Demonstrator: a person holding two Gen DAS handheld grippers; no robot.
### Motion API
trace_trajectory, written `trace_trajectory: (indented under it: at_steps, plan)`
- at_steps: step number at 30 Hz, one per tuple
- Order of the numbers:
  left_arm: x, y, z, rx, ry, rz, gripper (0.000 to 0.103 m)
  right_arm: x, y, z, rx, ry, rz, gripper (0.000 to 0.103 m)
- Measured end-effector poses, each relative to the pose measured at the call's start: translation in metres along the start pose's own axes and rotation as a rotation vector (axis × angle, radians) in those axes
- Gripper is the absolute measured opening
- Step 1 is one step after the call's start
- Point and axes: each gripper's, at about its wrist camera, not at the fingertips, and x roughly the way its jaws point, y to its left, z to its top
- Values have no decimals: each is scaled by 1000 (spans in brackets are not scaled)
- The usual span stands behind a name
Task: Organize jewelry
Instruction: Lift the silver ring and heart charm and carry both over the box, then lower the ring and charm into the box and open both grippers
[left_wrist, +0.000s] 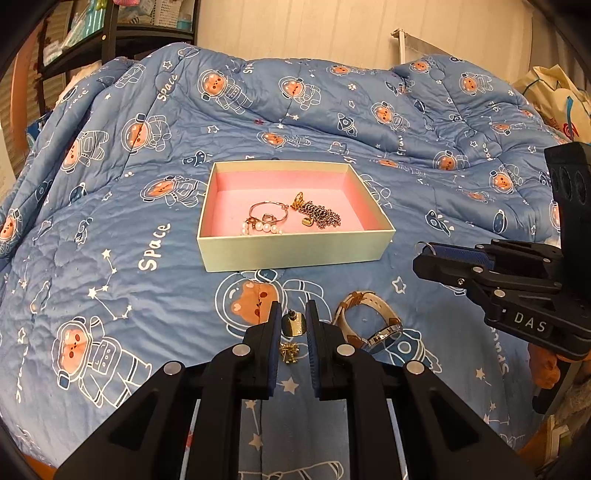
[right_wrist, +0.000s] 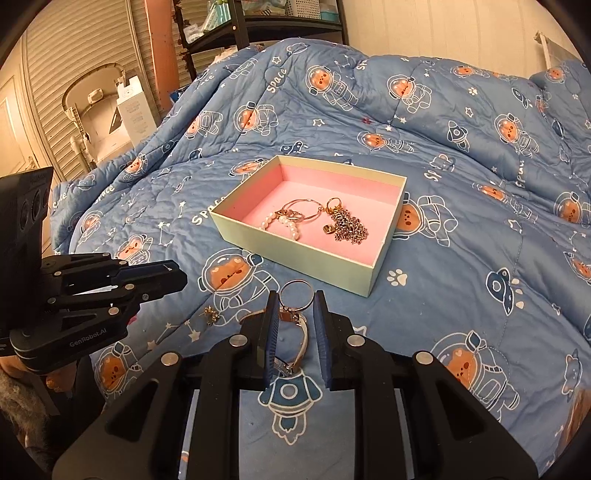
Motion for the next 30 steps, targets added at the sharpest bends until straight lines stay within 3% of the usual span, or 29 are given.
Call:
trace_trajectory:
  at_steps: [18,30]
  plan:
    - [31,26,57,-9,8,4,13,35,-8,63,-90,24,20,19]
    - [78,31,95,16,97,-34,13,80,-25,94,-110,104,-16,19]
